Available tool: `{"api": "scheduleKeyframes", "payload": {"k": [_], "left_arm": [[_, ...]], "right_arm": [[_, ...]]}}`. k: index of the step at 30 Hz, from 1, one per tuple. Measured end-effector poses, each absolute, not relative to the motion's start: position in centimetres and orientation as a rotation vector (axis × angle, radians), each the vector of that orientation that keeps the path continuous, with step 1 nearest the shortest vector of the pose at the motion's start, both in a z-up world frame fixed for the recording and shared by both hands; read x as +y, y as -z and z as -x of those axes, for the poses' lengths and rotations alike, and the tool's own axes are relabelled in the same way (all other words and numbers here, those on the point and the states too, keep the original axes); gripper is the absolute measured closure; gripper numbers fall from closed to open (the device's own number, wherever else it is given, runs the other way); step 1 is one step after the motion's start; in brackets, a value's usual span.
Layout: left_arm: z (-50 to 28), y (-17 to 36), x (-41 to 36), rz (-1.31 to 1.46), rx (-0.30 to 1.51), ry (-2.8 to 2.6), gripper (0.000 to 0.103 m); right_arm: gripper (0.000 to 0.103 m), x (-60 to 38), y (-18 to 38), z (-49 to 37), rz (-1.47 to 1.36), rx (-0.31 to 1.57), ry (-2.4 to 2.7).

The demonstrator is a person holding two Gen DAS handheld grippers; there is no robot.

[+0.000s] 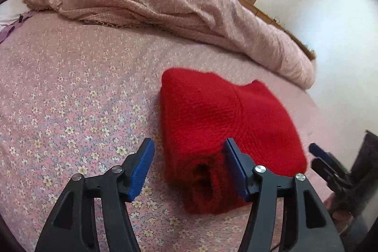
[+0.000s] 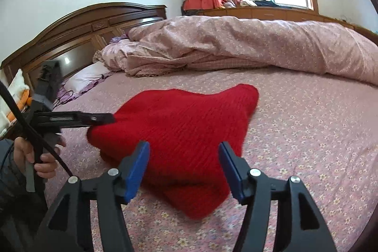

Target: Fold small clothes

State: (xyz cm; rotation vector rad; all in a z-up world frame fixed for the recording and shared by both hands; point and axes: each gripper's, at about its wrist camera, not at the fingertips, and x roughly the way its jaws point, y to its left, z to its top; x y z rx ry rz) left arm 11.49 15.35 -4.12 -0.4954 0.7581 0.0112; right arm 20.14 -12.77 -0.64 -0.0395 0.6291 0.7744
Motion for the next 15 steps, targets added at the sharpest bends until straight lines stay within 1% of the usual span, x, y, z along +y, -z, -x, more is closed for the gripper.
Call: {"api": "scheduleKeyframes", "payload": {"k": [3,6,7,8,9,13,14,15], "left_arm": [[-11.9,4.3,15.9,0.552,0.779,0.026,0.043],[-13.6,6.1,16.4,0.629,0.847,0.085,0.042],[-14.3,7.1,16.5,0.643,0.878,0.087,0.041],[-14.6,7.8,16.4,0.654,0.890,0.093,0.032],[-14.8,8.2,16.5,0.666,0.890,0.096,0.026],[-15.2,8.7,16.8,0.682,0.868,0.123,0.023],[-15.4,8.7,16.7,0.672,0.859,0.125,0.022],[-15.7,8.8,16.6,0.663,0.850,0.127,0.021]], "right_arm": [[0.029,-14.0,0.9,-22.2,-0.035,0.657,-0.710],[0.029,-14.6,1.5,-24.3,-0.088,0.726,-0.674],[0.029,-14.7,1.7,-24.9,-0.103,0.746,-0.676],[0.029,-14.6,1.9,-25.5,-0.118,0.768,-0.684],[0.029,-14.5,2.3,-26.3,-0.145,0.809,-0.703],[0.029,-14.2,4.5,-28.6,-0.272,0.962,-0.804],[0.028,-14.1,5.2,-29.0,-0.302,0.995,-0.815],[0.024,-14.2,5.9,-29.6,-0.344,1.019,-0.822]]}}
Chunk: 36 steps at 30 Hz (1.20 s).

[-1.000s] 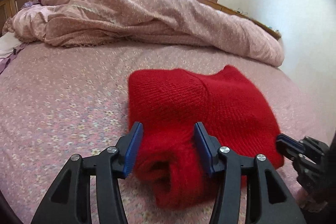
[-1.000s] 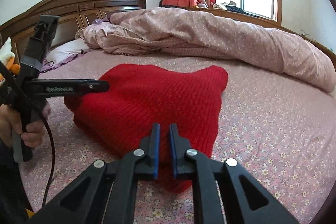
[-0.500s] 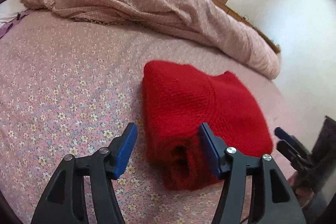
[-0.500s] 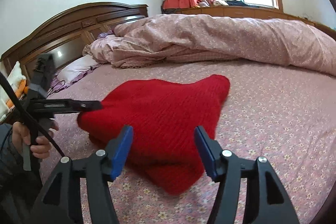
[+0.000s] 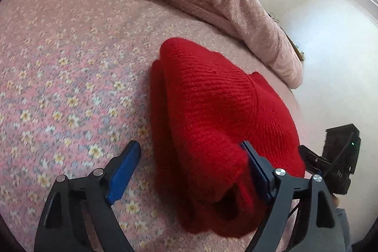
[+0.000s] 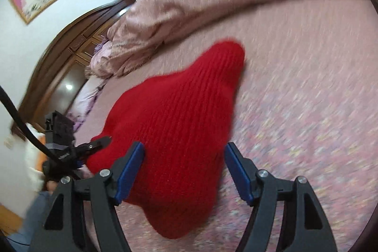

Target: Fold small clothes

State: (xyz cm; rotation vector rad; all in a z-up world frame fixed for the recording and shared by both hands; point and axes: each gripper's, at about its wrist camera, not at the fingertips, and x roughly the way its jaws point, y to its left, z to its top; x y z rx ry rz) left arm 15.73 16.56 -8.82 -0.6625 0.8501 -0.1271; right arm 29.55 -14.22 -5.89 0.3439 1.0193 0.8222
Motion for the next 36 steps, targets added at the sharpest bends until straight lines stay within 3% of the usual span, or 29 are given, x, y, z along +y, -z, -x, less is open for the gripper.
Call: {"api": "scheduleKeyframes", "payload": {"k": [7,11,13,18,21,26,36], "left_arm": [[-17.6,9.2,16.1,0.679,0.837,0.160,0.021],[-17.9,9.3,16.3,0.733,0.849,0.202,0.036],[-17.7,9.6,16.2,0.761,0.855,0.214,0.040],[-17.6,9.4,15.8,0.762,0.846,0.225,0.054],[-17.6,9.0,15.7,0.764,0.837,0.229,0.060],[-17.4,7.3,15.8,0.758,0.793,0.247,0.065],[-21.4,2.0,10.3,0.640,0.746,0.264,0.065]], "right_arm": [[0.012,-14.4,8.7,-31.1,-0.499,1.108,-0.874],[0.010,-12.9,8.8,-31.8,-0.478,1.113,-0.918],[0.012,-12.2,8.7,-31.6,-0.454,1.082,-0.915],[0.034,-12.6,8.3,-30.8,-0.450,1.050,-0.905],[0.039,-12.8,8.0,-30.7,-0.458,1.037,-0.909],[0.045,-13.3,6.2,-30.3,-0.444,0.954,-0.950],[0.045,-19.0,2.1,-31.5,-0.461,0.805,-0.916]]}}
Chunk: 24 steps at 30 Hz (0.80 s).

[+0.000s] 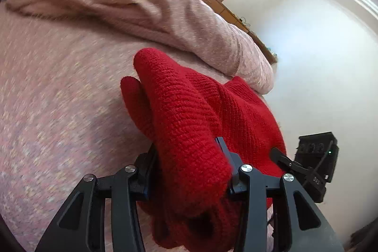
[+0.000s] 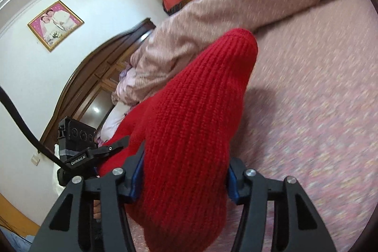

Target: Fold small clothes

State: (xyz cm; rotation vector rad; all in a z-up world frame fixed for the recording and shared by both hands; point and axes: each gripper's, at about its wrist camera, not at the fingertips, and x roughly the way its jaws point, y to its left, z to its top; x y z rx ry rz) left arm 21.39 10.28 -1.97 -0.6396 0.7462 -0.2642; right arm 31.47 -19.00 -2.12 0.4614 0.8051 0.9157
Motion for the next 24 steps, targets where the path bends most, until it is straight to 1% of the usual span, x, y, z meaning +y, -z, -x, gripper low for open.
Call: {"api": "scheduleKeyframes", "payload": {"k": [3,8,11,13,14,16,18,24], "left_arm": [[-22.8,0.9,8.0,0.606,0.719,0.253,0.065],[-25.0,0.9,5.1,0.572,0.654,0.230,0.065],[-26.6,2.1,2.9,0.453,0.640,0.218,0.066],[-27.5,3.2,2.1,0.411,0.630,0.188,0.073],[-28.3,4.1,1.6,0.390,0.637,0.190,0.080],[-29.1,5.4,1.3,0.370,0.674,0.178,0.080],[-29.3,6.1,1.3,0.367,0.674,0.195,0.080],[-29.4,5.6,1.2,0.342,0.680,0.200,0.080]], "right_arm": [[0.045,-21.4,1.8,-32.6,-0.480,0.764,-0.906],[0.045,-24.8,1.7,-34.1,-0.481,0.719,-0.871],[0.045,-26.4,2.2,-35.3,-0.456,0.697,-0.823],[0.045,-26.9,2.8,-36.7,-0.419,0.702,-0.781],[0.045,-26.8,3.4,-37.5,-0.391,0.715,-0.759],[0.045,-27.1,4.7,-38.5,-0.381,0.738,-0.750],[0.043,-27.8,6.2,-39.2,-0.438,0.771,-0.749],[0.040,-28.0,6.5,-39.5,-0.450,0.790,-0.747]]}}
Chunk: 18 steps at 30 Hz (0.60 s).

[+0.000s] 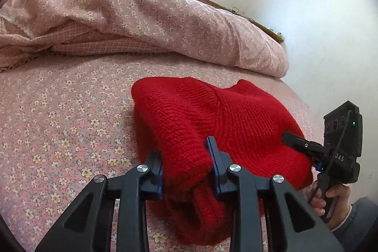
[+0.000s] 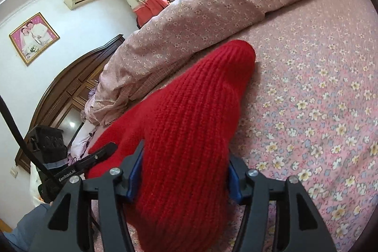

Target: Fold small clothes

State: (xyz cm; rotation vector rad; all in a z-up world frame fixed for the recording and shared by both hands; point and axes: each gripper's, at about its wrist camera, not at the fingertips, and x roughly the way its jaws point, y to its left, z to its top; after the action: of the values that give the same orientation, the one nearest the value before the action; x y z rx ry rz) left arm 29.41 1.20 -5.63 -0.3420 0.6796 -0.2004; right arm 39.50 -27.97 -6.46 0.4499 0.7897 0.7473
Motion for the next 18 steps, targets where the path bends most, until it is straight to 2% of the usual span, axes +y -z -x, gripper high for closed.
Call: {"api": "scheduleKeyframes", "payload": {"k": [18], "left_arm": [[-28.9,5.6,0.5,0.345,0.691,0.186,0.076]], "right_arm": [[0.031,-28.0,7.6,-39.5,-0.491,0.801,-0.747]]}}
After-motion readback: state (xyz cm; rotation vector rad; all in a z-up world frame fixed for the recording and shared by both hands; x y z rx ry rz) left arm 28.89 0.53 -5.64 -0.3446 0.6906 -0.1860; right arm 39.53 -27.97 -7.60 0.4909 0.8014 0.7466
